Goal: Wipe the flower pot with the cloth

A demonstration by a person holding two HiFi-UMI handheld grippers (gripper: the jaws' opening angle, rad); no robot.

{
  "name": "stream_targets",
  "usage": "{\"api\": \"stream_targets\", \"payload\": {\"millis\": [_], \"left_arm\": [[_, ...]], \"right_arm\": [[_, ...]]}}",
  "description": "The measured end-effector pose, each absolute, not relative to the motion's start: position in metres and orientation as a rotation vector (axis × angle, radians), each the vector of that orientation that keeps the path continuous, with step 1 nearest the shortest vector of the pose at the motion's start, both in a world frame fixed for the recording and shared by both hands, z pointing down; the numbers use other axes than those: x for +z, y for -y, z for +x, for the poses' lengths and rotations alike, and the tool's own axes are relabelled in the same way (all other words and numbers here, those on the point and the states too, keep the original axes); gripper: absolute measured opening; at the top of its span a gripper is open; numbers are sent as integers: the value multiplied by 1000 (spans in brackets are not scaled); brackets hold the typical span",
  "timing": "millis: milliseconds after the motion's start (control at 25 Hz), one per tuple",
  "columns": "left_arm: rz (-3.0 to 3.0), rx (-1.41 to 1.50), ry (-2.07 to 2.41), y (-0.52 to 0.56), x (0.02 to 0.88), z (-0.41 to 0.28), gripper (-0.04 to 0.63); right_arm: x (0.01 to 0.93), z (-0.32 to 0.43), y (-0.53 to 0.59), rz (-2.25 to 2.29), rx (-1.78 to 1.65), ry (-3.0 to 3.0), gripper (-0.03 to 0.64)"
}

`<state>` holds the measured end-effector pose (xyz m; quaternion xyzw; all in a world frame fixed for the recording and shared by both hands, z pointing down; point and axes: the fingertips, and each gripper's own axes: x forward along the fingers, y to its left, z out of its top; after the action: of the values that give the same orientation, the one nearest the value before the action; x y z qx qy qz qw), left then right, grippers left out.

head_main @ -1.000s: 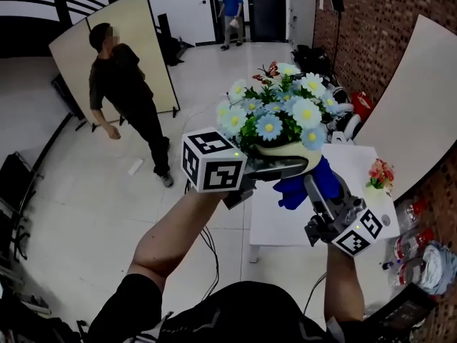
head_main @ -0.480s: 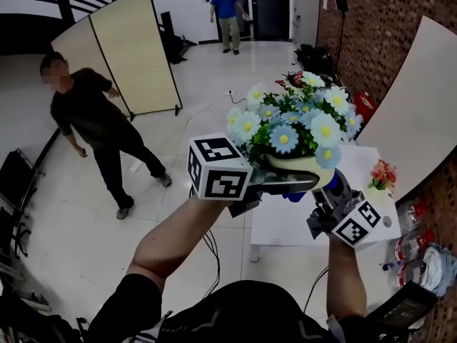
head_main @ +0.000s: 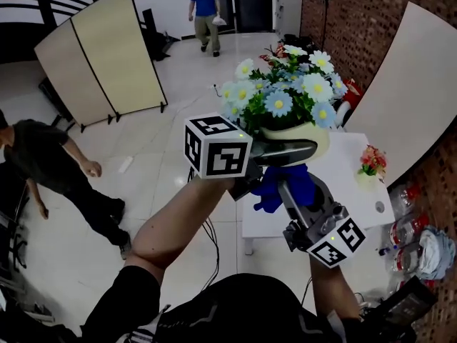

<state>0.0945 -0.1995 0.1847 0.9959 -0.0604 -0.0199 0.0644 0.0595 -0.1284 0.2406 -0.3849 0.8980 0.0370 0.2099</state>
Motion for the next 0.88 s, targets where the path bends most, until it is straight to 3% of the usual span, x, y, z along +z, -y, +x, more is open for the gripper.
{"api": "stream_targets", "payload": {"millis": [360,880], "left_arm": [[3020,-57,59,184,175,88,548],[3073,-47,90,179,167,84,548]], "right_arm": [[239,43,149,-1029,287,-2562,95],[237,57,161,-1024,215,-2541,95]]}}
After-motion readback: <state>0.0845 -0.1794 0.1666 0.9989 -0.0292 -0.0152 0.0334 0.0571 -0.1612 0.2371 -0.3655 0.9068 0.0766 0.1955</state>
